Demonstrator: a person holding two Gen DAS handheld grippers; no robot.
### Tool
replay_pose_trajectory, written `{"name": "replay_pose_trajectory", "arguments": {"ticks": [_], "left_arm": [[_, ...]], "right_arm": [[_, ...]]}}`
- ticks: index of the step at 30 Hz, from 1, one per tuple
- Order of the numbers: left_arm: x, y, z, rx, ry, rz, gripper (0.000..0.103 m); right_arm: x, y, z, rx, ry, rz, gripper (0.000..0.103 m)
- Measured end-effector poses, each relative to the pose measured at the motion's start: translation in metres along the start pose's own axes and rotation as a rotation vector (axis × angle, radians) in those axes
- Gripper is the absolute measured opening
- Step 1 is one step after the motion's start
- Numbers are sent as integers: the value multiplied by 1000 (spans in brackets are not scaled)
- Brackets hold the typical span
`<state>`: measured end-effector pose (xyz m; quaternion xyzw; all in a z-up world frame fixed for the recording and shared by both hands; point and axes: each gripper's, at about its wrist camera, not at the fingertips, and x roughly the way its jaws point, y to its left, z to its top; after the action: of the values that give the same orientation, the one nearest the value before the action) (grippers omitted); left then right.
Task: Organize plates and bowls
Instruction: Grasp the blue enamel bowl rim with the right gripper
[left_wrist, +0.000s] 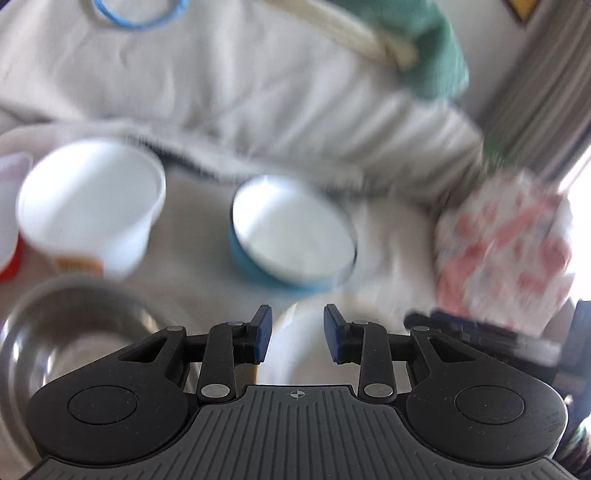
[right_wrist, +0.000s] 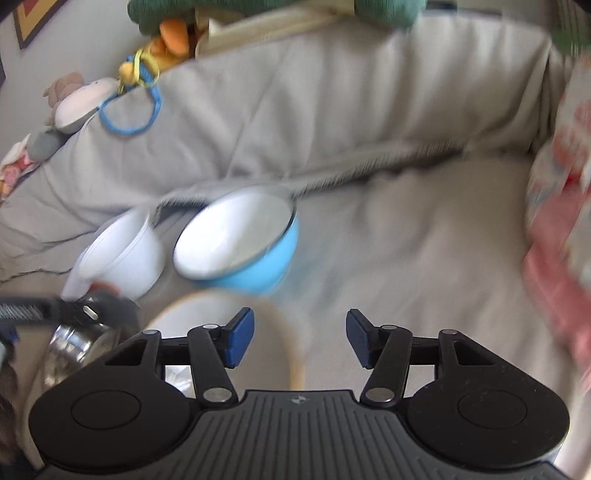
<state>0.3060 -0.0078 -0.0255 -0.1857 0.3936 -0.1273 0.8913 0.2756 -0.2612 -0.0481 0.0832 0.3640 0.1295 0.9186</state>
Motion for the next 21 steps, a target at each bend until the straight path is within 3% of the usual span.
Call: {"name": "replay_pose_trajectory", "arguments": {"ticks": [2,5,8,12,16,18,20,21], "left_arm": [[5,6,23,-10,-27,18,34],[27,15,46,-21,-18,47,34],[58,23,54,-62,30,32,34],[88,29,57,-54,63,92,37],[108,36,63,-60,95,89,37],[115,38,66,-55,104,92,36],[117,40,68,-71,124,79,37],[114,41,68,-88,134,71,37]], "right_arm": [[3,-2,21,-19,0,-49,72],[22,-7,49,-4,42,-74,72],[46,-4,65,35,62,-41,83],[84,1,80,70,112,70,83],[130,3,84,113,243,60,50],[144,0,81,128,280,59,46],[152,-2,77,142,317,95,33],[152,-2,77,151,325,109,33]]}}
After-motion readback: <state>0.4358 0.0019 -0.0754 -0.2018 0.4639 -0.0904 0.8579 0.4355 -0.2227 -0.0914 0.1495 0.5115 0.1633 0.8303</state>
